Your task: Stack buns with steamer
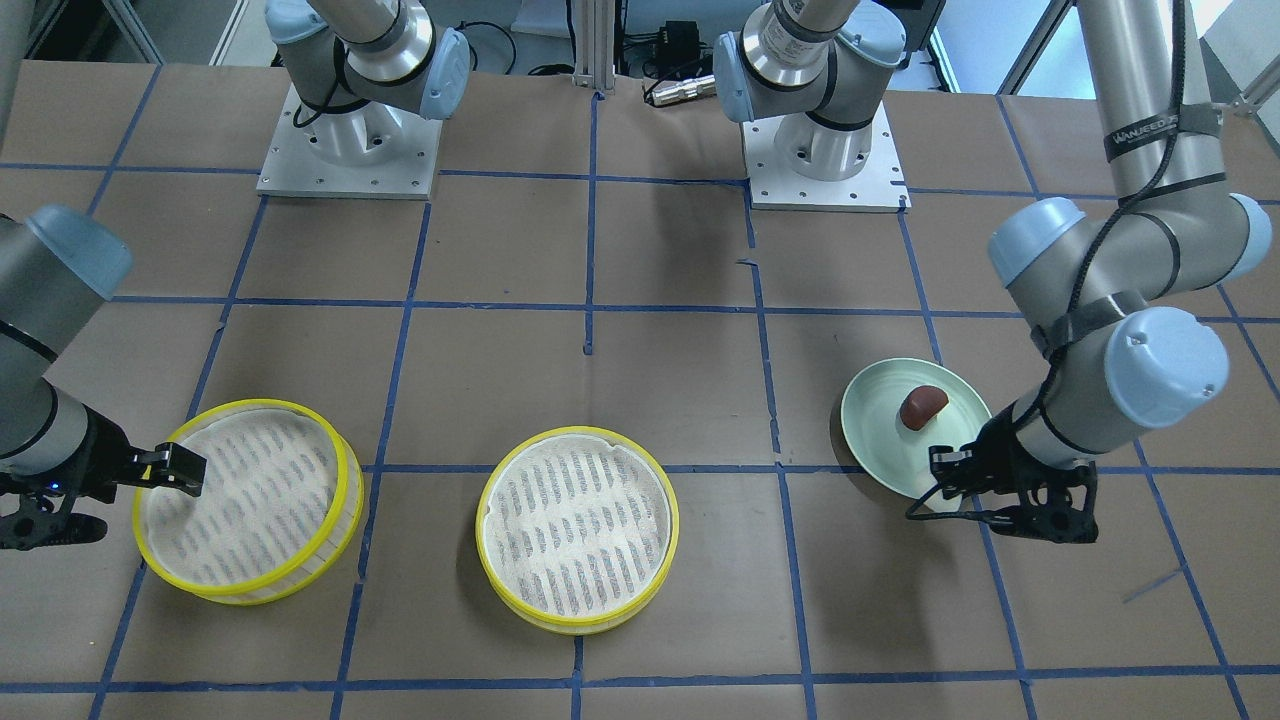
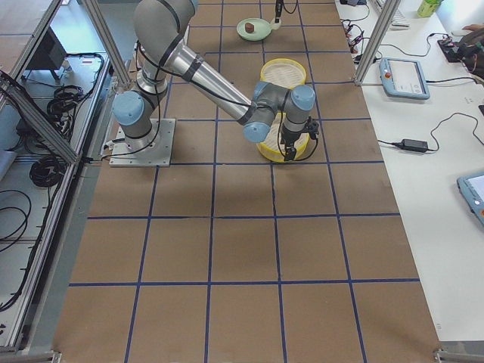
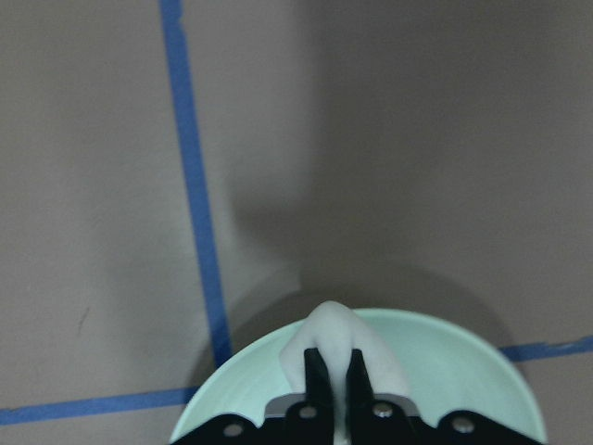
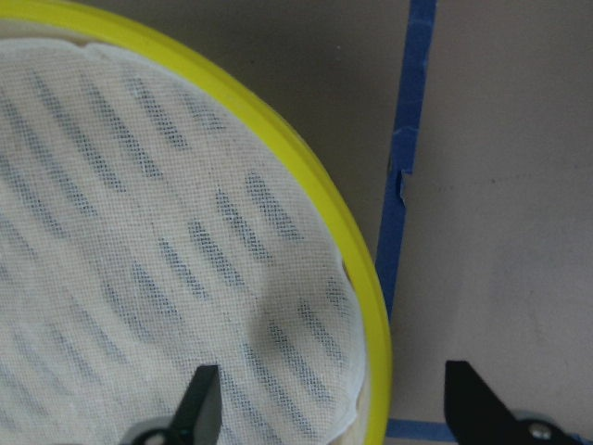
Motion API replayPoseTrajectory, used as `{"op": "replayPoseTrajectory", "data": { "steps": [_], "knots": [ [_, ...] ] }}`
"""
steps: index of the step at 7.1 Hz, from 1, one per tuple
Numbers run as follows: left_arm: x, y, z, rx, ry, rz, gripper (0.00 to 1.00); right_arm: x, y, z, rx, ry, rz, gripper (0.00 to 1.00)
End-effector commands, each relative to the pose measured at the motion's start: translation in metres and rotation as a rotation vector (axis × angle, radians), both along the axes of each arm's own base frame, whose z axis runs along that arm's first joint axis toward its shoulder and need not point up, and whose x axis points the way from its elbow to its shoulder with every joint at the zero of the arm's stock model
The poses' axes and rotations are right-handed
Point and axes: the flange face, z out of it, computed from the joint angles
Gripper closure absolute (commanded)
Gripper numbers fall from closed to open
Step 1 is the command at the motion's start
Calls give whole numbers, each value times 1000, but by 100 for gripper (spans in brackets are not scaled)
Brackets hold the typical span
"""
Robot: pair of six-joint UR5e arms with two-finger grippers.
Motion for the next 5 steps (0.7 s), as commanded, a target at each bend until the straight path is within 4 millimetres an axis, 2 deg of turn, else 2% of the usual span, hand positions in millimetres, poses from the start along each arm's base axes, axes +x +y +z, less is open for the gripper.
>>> {"op": "replayPoseTrajectory", "data": {
  "steps": [1,2,3,4,5],
  "knots": [
    [-147,12,20,-25,177,124,86,-1,0,0,6,5,2,76],
    [-184,10,11,-76,315,177,86,-1,-1,1,4,6,-4,88],
    [-202,7,-2,-88,350,224,86,-1,-2,6,-2,10,-17,92],
    [-218,13,-6,-67,358,219,17,-3,-5,15,-18,17,-29,93],
    [-218,13,7,-81,359,220,0,-5,-10,25,-37,25,-40,95]
  ]
}}
